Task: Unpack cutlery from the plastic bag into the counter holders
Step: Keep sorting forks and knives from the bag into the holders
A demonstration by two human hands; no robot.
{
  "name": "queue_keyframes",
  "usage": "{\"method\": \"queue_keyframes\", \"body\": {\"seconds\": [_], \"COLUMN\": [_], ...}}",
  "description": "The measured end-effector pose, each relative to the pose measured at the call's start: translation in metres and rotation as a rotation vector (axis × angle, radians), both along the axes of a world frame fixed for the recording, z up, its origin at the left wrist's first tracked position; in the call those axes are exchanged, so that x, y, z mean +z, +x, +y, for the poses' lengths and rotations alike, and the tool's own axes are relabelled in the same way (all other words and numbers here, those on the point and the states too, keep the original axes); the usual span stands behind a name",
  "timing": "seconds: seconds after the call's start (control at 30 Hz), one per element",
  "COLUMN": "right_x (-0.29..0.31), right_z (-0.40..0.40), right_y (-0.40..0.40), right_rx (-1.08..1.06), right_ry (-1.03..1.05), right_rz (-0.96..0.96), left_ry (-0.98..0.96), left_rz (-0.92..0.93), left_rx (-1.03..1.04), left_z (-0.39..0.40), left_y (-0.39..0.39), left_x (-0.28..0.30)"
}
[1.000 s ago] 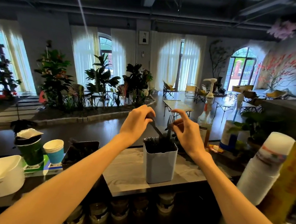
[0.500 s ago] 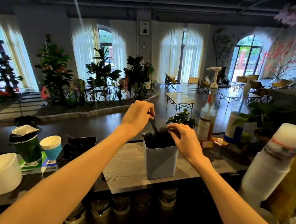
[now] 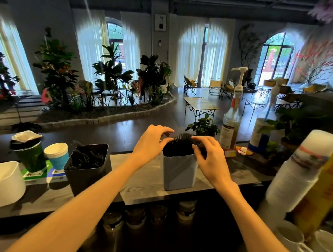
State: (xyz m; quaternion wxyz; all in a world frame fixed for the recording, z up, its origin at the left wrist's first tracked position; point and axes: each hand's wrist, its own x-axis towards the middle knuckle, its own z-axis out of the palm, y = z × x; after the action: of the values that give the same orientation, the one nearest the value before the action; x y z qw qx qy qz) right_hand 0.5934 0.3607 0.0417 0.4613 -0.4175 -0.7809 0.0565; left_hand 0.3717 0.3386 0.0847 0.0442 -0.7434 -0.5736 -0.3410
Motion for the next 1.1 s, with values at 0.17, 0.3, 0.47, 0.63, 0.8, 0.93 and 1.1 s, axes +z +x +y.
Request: {"method": "queue_keyframes", "body": {"seconds": [0.17,0.3,0.47,0.63,0.8,0.93,1.1], "right_x": [-0.053,-0.096,-0.188,-0.251,-0.314,-0.344,-0.347], "right_z": [-0.074,-0.127,-0.238,-0.321,-0.358,-0.359,-0.369], "right_y": [-0.013,-0.017,-0.034,-0.043,-0.047,-0.051,-0.072], "right_rx": [0.014,0.086,0.250,0.369,0.256,0.131,-0.026], "right_ry": [-0.186,-0.362,-0.769,-1.130,-1.115,-1.046,-1.025], "right_rz": [0.207,0.328,0.258,0.031,-0.501,-0.751,-0.764], "left_ry": [-0.109,-0.311,-0.633,-0.888,-1.044,-1.019,-1.009], "left_rz": [-0.276,-0.383,-0.530,-0.703,-0.629,-0.626,-0.688], "left_rx": [-0.026,-0.020,0.085,0.179,0.322,0.451,0.465], "left_z": [-0.096,-0.149,-0.254,-0.339,-0.395,-0.406,-0.401], "left_y": [-0.007,-0.004,-0.010,-0.004,0.010,0.014,0.015], "left_x": [-0.043,-0.090,-0.206,-0.296,-0.354,-0.364,-0.364]}}
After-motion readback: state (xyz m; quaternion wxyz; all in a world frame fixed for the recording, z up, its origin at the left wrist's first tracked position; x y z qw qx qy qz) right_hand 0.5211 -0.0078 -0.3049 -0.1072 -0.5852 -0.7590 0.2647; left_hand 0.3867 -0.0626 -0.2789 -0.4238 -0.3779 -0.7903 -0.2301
